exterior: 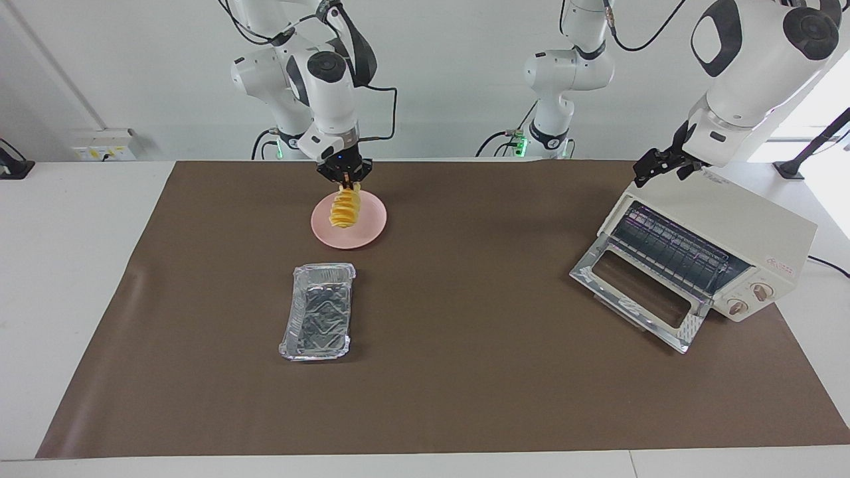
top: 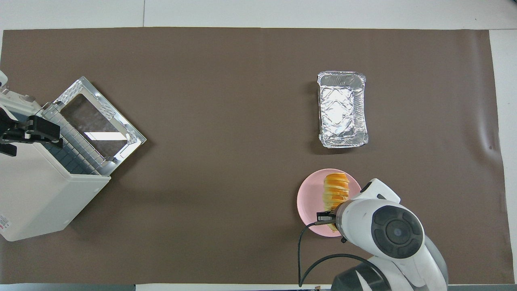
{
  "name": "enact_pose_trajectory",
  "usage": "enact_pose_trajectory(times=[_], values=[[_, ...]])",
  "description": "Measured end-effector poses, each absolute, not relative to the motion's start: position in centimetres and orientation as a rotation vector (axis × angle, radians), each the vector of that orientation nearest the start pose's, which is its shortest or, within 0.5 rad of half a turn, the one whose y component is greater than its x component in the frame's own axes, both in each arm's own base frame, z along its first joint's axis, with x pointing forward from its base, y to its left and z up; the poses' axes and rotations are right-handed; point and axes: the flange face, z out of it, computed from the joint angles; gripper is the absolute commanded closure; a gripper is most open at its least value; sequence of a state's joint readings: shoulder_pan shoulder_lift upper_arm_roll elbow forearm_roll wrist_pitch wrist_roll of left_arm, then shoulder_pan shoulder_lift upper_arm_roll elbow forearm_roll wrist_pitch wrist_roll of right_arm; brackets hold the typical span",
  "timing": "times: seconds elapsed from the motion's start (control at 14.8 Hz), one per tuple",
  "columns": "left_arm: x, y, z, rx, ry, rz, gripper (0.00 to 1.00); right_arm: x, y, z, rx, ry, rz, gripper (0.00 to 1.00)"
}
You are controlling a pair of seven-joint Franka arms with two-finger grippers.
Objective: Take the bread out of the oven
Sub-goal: 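Lower the bread rolls onto the plate and open the right gripper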
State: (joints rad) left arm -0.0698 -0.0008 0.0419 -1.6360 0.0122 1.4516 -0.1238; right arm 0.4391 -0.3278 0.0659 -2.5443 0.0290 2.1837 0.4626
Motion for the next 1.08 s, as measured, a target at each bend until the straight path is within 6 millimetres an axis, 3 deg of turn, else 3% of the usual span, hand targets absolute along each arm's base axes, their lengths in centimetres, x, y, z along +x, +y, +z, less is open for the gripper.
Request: enact_pose_trajectory(times=[0.47, 0.54, 0.61, 0.94, 1.08], values=[[53.8, -1.4, 58.5, -3.099, -0.149, 0.283, 0.00, 38.3, 20.8, 32.3, -3.148, -0.022, 0.054, 1.00], [53.8, -1.4, 58.5, -3.099, -0.149, 0.283, 0.00, 38.3, 20.8, 32.1, -3.149, -0.022, 0.059, 0.75], [53.8, -1.4, 58.5, -3.099, -0.149, 0.283, 0.00, 38.3, 20.9, 32.2, -3.148, -0.022, 0.058, 0.01], [53.8, -1.4, 58.5, -3.099, -0.149, 0.283, 0.00, 38.7, 21.1, 32.9, -3.150, -0.024, 0.064, 0.00], [53.8, -1.4, 58.5, -3.099, -0.149, 0.283, 0.00, 39.4, 21.6, 34.8, -3.169, -0.027, 0.136, 0.00]])
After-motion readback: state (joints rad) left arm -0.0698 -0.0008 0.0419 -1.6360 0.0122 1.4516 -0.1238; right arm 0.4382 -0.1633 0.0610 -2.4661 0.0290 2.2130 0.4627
